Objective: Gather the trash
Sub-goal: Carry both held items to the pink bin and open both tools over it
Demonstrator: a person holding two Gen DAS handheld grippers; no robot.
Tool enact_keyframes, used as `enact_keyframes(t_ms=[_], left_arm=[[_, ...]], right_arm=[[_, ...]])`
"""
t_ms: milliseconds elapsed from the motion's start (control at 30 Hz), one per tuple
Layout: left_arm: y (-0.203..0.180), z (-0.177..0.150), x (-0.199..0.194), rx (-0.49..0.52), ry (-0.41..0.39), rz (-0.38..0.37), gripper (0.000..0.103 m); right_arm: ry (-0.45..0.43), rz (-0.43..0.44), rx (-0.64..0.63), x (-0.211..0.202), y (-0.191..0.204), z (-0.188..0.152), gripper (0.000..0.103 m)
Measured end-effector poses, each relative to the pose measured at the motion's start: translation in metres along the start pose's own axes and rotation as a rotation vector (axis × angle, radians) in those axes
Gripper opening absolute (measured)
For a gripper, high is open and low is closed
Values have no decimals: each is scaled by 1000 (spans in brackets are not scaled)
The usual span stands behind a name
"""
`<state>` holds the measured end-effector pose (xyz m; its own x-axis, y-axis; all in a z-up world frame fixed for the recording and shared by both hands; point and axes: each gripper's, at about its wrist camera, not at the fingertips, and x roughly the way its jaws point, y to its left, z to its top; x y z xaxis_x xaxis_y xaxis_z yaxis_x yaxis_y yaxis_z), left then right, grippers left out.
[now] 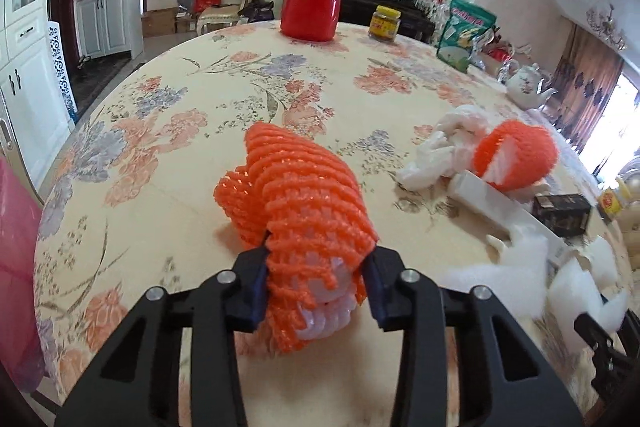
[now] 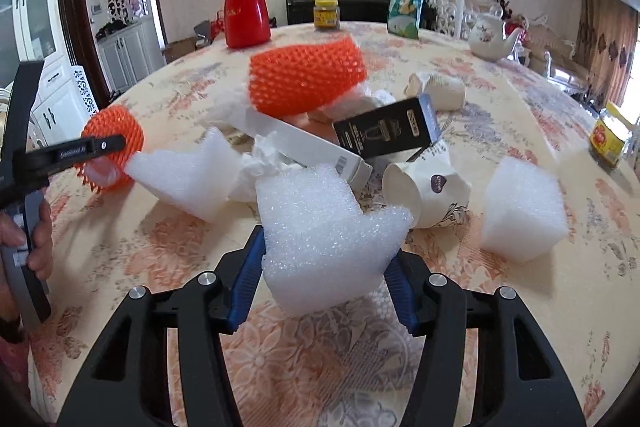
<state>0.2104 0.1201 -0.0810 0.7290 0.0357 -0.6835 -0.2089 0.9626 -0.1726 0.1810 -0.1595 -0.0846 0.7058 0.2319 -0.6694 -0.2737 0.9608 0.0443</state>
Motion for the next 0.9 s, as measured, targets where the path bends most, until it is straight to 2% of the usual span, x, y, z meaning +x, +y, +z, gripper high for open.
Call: enact_keyframes(t_ms=[200, 500, 700, 900], left_arm=[[6, -21, -41, 19, -55, -25, 35], [14, -53, -98, 93, -146, 16, 35], [30, -66, -134, 110, -223, 31, 35], [55, -74, -164, 104, -284, 78, 35]], right_arm=[[-36, 10, 0, -23, 11, -6, 54], [-103, 77, -31, -49, 43, -7, 54], [-142, 158, -102, -54, 86, 2, 55], [-166, 270, -186, -52, 141, 18, 55]])
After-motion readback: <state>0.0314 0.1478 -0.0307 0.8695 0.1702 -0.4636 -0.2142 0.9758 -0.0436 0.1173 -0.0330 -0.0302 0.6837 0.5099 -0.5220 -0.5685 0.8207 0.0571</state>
